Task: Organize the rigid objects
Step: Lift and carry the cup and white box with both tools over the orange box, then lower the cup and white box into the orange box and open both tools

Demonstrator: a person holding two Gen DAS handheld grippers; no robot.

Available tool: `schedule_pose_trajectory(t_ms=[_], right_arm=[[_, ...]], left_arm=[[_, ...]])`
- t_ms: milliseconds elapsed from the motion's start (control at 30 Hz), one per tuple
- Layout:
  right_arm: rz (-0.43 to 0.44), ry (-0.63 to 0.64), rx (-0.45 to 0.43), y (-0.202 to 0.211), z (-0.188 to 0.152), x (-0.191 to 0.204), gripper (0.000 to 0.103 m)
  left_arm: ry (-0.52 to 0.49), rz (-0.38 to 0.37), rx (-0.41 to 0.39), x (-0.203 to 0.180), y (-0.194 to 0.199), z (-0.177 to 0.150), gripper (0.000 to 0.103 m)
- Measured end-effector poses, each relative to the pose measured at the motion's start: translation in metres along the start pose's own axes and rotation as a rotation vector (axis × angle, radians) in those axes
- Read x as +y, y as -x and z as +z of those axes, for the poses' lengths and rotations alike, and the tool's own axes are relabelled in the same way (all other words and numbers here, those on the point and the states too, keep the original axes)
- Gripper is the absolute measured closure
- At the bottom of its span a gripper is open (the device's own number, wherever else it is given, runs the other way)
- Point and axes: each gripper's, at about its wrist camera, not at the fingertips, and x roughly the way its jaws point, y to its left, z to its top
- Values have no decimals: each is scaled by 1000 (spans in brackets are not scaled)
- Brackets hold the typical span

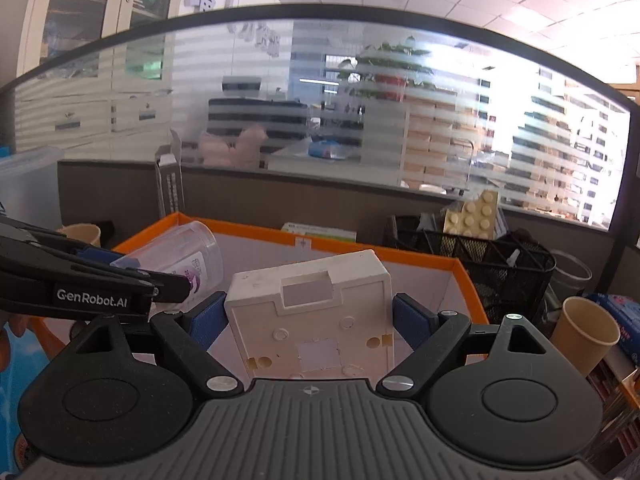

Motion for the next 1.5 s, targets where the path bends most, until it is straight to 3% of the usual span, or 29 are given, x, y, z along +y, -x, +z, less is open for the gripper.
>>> schedule_pose_trajectory(t_ms=[333,767,1067,1500], right_arm=[[-24,7,23,-7,-5,1,17],[-80,28,85,-17,-9,3,16],[-49,-12,143,-21,-8,-5,16],[-53,-15,172,-18,-7,-8,16]], left_arm=[[-11,15,6,-3,-9,-2,52],[-82,87,20,-15,-18,-3,52],[-174,115,92,-26,-24,-4,52],[-241,169,123,-36,-29,-8,51]])
